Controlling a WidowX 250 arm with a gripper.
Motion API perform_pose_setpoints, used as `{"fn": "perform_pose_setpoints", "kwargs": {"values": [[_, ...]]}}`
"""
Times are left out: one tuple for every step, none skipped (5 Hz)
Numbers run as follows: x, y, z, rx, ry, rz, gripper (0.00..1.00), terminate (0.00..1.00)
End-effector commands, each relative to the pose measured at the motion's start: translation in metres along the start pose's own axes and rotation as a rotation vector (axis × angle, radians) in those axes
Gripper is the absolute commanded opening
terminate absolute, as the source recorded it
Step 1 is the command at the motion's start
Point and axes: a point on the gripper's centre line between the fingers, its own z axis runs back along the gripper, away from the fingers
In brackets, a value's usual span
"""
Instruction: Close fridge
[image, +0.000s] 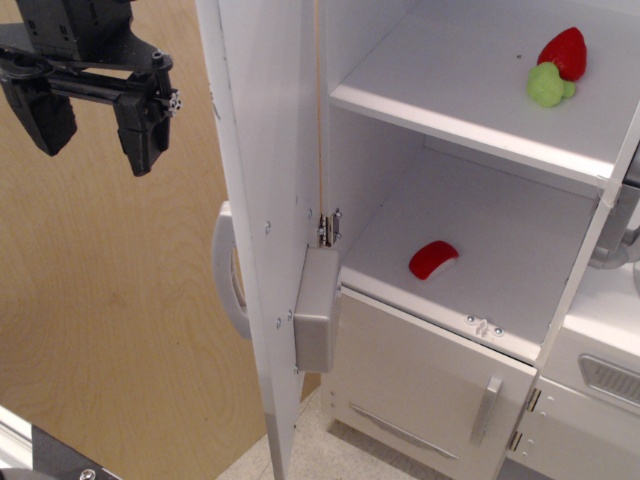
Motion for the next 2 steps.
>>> {"fn": "perform_pose_setpoints", "kwargs": {"values": [[0.000,0.000,0.000,0.000,0.000,0.000,1.00,0.00],[0.011,0.005,0.000,-0.022,0.017,0.044,1.00,0.00]]}}
